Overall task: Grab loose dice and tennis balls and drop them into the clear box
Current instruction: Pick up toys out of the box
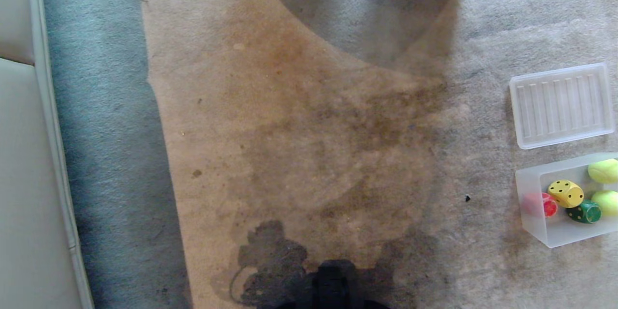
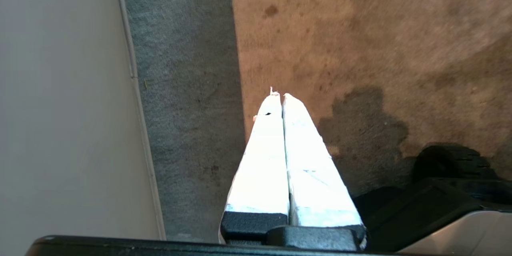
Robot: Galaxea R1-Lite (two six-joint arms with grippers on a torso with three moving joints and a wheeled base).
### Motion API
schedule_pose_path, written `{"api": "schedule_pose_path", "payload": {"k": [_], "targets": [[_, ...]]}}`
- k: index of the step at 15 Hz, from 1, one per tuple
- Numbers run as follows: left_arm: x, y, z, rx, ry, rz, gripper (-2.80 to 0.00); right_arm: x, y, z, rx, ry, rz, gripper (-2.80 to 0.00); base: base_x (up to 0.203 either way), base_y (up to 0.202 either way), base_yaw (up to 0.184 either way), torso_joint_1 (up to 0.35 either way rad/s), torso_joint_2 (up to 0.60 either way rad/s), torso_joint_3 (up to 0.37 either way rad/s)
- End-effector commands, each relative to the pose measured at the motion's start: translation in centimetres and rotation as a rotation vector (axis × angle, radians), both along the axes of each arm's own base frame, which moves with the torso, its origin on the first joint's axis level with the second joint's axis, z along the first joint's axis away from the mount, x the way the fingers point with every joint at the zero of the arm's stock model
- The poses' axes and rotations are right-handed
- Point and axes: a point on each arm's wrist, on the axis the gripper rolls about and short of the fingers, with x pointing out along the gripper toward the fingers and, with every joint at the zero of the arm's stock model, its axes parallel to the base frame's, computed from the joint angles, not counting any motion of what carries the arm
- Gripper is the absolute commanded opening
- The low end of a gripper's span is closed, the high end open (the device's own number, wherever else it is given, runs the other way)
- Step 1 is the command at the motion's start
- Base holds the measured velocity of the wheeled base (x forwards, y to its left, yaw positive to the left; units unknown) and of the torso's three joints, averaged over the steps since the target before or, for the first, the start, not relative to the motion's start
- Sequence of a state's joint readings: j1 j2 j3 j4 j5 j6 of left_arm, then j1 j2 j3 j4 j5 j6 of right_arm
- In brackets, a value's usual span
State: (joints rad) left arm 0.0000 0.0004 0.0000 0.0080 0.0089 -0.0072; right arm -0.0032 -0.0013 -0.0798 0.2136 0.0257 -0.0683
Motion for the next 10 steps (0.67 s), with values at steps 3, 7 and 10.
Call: {"api": "schedule_pose_path", "payload": {"k": [3, 7, 10], "targets": [[0.01, 0.00, -0.04, 0.000, 0.001, 0.000, -2.80, 0.00, 0.00, -0.01, -0.001, 0.001, 0.001, -2.80, 0.000, 0.000, 0.000, -0.001, 0.00, 0.203], [0.01, 0.00, -0.04, 0.000, 0.001, 0.000, -2.80, 0.00, 0.00, -0.01, -0.001, 0.001, 0.001, -2.80, 0.000, 0.000, 0.000, 0.001, 0.00, 0.210], [0.00, 0.00, 0.00, 0.000, -0.001, 0.000, -2.80, 0.00, 0.00, -0.01, -0.001, 0.001, 0.001, -2.80, 0.000, 0.000, 0.000, 0.002, 0.00, 0.202]]}}
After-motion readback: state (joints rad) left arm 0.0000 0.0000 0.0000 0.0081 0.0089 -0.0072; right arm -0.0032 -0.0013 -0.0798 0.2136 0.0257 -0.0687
